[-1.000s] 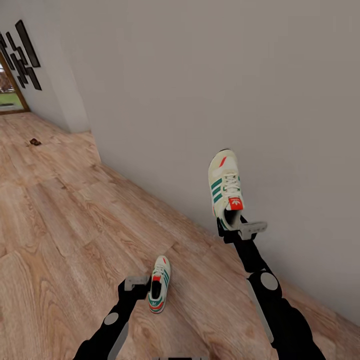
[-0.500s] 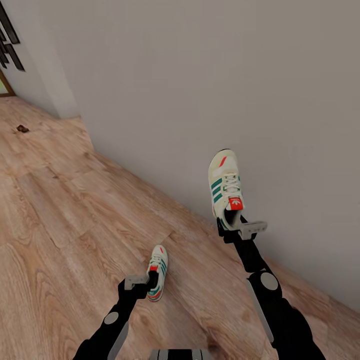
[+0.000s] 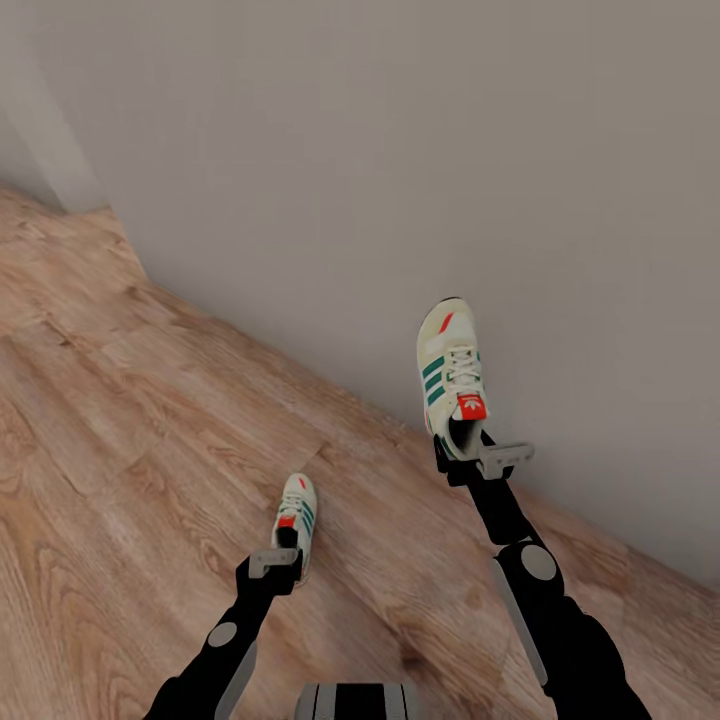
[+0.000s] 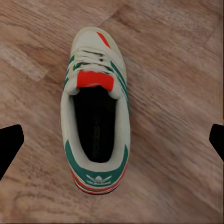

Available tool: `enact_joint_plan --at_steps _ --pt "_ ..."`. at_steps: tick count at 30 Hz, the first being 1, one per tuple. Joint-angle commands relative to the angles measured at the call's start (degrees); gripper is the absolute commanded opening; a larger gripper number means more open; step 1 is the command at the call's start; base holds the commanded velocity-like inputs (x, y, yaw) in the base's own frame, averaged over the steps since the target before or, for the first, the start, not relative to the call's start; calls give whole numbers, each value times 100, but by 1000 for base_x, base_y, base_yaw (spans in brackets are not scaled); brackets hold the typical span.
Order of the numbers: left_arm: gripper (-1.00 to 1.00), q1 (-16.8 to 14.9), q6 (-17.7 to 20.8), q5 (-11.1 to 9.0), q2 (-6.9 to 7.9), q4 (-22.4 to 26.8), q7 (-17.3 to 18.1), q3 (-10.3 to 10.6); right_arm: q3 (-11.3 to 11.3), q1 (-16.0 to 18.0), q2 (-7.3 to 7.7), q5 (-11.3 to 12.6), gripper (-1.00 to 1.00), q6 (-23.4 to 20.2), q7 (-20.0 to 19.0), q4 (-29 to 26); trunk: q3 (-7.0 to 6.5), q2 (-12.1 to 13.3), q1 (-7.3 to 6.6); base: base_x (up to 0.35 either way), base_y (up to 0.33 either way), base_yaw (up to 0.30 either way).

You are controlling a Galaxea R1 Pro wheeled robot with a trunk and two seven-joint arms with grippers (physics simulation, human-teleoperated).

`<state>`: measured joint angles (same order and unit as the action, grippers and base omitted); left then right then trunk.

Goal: Pick up the two gym shoes and the two sandals from the corridor floor and place them onto the hallstand (shoe rack) in the corridor, making sure they are on the rack and not on the floor. Arrange them so the two gym shoes are next to each other and the two sandals are next to each other.

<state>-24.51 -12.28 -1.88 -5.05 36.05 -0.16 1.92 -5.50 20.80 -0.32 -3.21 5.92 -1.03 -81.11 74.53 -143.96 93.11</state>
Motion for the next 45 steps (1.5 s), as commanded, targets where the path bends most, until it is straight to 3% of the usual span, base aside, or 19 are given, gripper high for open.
enact_joint_plan --at_steps 1,6,11,18,36,45 --pt "100 -1 -20 -21 4 -2 -2 10 5 3 -3 -31 -100 14 -12 1 34 -3 1 0 0 -179" --pt "100 -2 -164 -22 74 -5 -2 10 5 3 -3 -31 -100 14 -11 -1 164 -10 14 0 0 -104" --pt "100 -2 -443 -21 119 3 -2 10 5 3 -3 -31 -100 14 -9 -1 167 -10 14 0 0 -14" --pt "100 -2 -505 -23 134 7 -4 2 5 3 -3 -31 -100 14 -3 -2 190 -10 14 0 0 -1" --pt "100 -19 -519 -23 135 330 -6 1 5 3 -3 -31 -100 14 -2 -10 754 -34 60 0 0 0" --pt "100 -19 -762 -23 135 333 -9 1 5 3 -3 -31 -100 14 -2 -10 1037 -46 84 0 0 0"
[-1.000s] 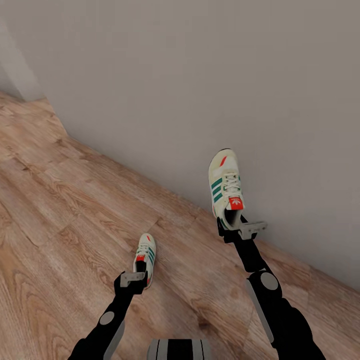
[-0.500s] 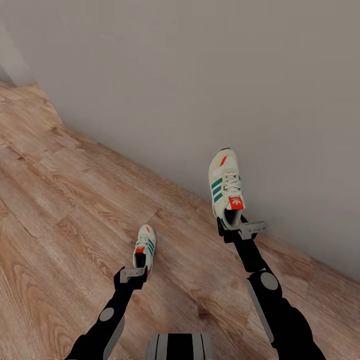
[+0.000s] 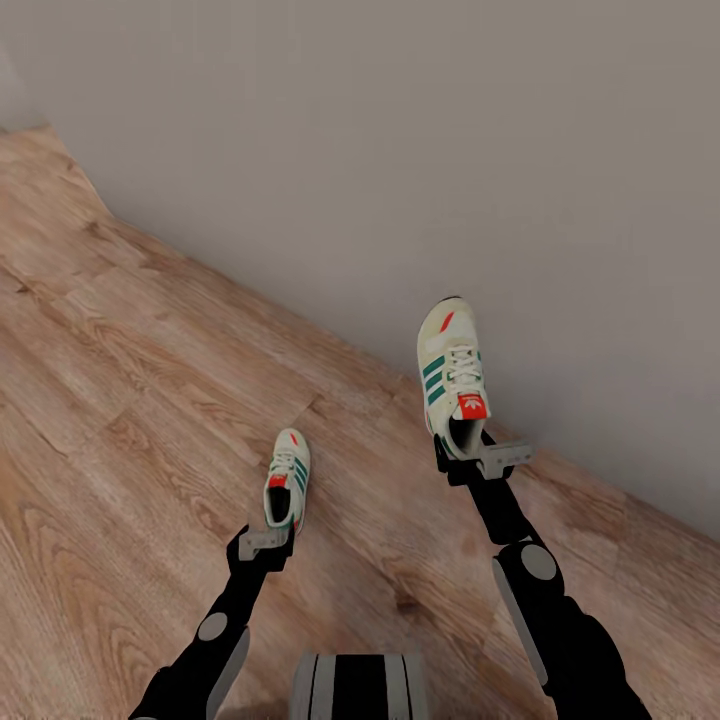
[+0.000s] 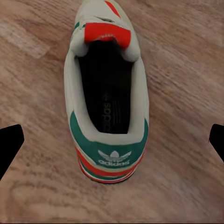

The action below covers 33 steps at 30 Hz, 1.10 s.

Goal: Pick up the two gym shoes and the two sandals from the corridor floor and place them onto the hallstand (shoe rack) in the corridor, making sure they are on the rack and not on the floor. Arrange them so the two gym shoes are next to each other and the two sandals are next to each other.

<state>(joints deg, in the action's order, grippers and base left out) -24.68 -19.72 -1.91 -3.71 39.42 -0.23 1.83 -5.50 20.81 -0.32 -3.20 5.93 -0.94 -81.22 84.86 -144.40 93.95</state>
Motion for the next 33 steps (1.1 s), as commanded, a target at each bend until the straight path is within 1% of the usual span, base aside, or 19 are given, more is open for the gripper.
enact_joint_plan --at_steps 1,8,13,18,28,33 --pt "100 -2 -23 -20 2 -4 -1 10 6 2 -3 -31 -100 14 -11 1 35 -3 1 0 0 0" --pt "100 -2 -47 -20 2 -4 1 10 6 2 -3 -31 -100 14 -11 1 256 -12 19 0 0 0" --pt "100 -2 -279 -20 2 -7 1 10 6 2 -3 -31 -100 14 -11 1 414 -19 32 0 0 0" --pt "100 -2 -306 -20 2 -7 4 10 6 2 -3 -31 -100 14 -11 1 570 -25 45 0 0 0" --pt "100 -2 -313 -20 2 -5 0 9 6 2 -3 -31 -100 14 -11 1 579 -25 45 0 0 0" --pt "100 -2 -315 -20 2 -4 4 8 6 2 -3 -31 -100 14 -11 1 579 -25 45 120 0 0"
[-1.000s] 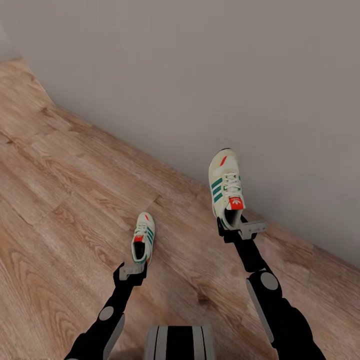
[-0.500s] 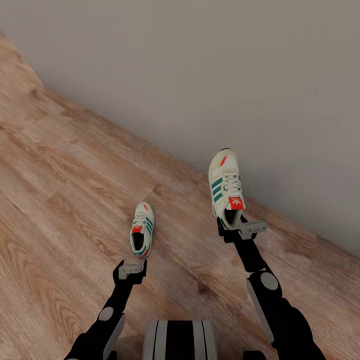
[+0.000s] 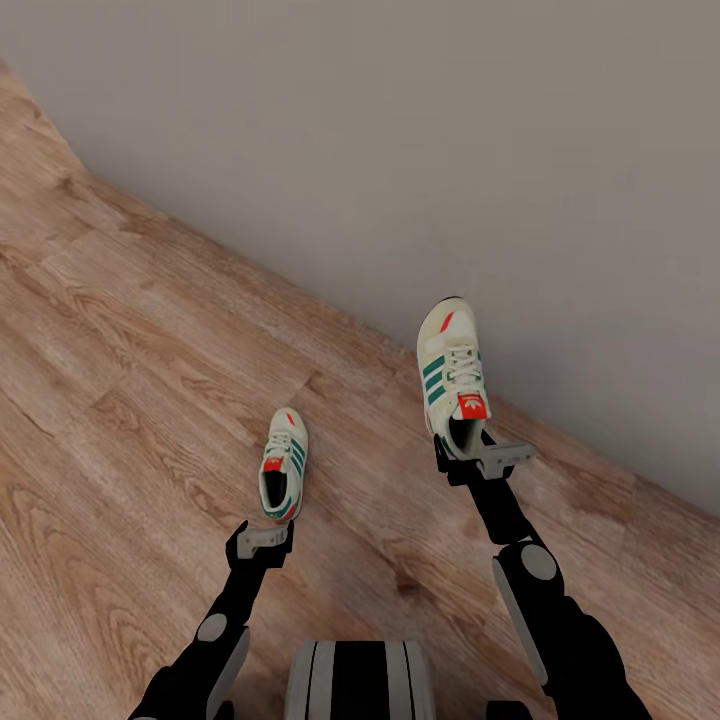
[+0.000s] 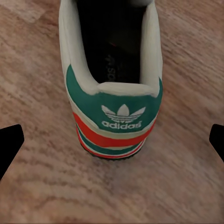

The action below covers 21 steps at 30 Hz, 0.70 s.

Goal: Pick up the two gym shoes and the two sandals from the corridor floor and place them onto the hallstand (shoe rack) in the corridor, making sure they are on the rack and not on the floor. Arrange them so the two gym shoes are next to each other and the two sandals are next to each other.

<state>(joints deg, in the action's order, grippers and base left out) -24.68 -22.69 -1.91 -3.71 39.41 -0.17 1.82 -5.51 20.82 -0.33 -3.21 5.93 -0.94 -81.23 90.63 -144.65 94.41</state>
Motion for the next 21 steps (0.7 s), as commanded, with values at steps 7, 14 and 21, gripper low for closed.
enact_joint_plan --at_steps 7,14,21 --pt "100 -2 -16 -20 2 -3 -2 6 6 1 -3 -31 -100 14 -11 1 3 -1 0 9 0 0" --pt "100 -2 -18 -20 2 -3 -1 11 6 1 -3 -31 -100 14 -11 1 3 -1 0 171 0 0" --pt "100 -2 -21 -20 2 -3 -1 12 6 1 -3 -31 -100 14 -11 1 3 -1 0 12 0 0"
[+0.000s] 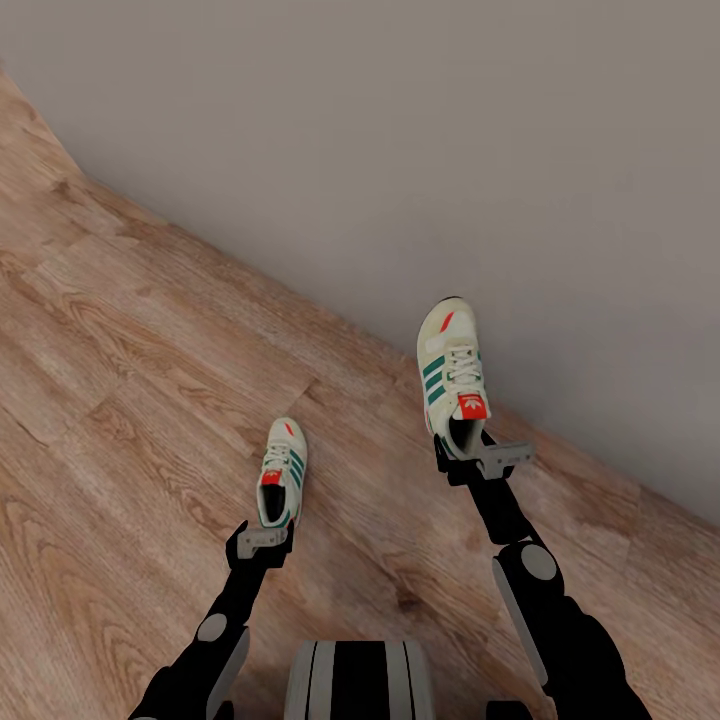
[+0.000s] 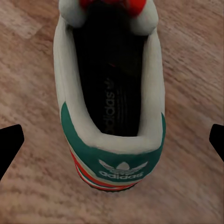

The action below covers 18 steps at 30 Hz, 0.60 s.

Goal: Pick up the two gym shoes and the two sandals from the corridor floor and place them onto the hallstand (shoe rack) in the corridor, making sure they are on the rack and not on the floor. Arrange them so the two gym shoes are next to each other and the two sandals are next to each other.

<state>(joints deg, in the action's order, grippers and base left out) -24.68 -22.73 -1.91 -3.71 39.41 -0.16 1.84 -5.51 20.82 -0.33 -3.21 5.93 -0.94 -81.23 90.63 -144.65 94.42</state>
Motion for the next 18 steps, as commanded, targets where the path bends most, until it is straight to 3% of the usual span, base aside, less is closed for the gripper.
enact_joint_plan --at_steps 1,18 --pt "100 -2 -16 -20 2 -4 -2 10 6 1 -3 -31 -100 14 -11 1 6 -1 -1 2 0 0" --pt "100 -2 -93 -20 2 25 -3 3 7 1 -3 -31 -100 14 -11 1 506 -22 40 0 0 0"
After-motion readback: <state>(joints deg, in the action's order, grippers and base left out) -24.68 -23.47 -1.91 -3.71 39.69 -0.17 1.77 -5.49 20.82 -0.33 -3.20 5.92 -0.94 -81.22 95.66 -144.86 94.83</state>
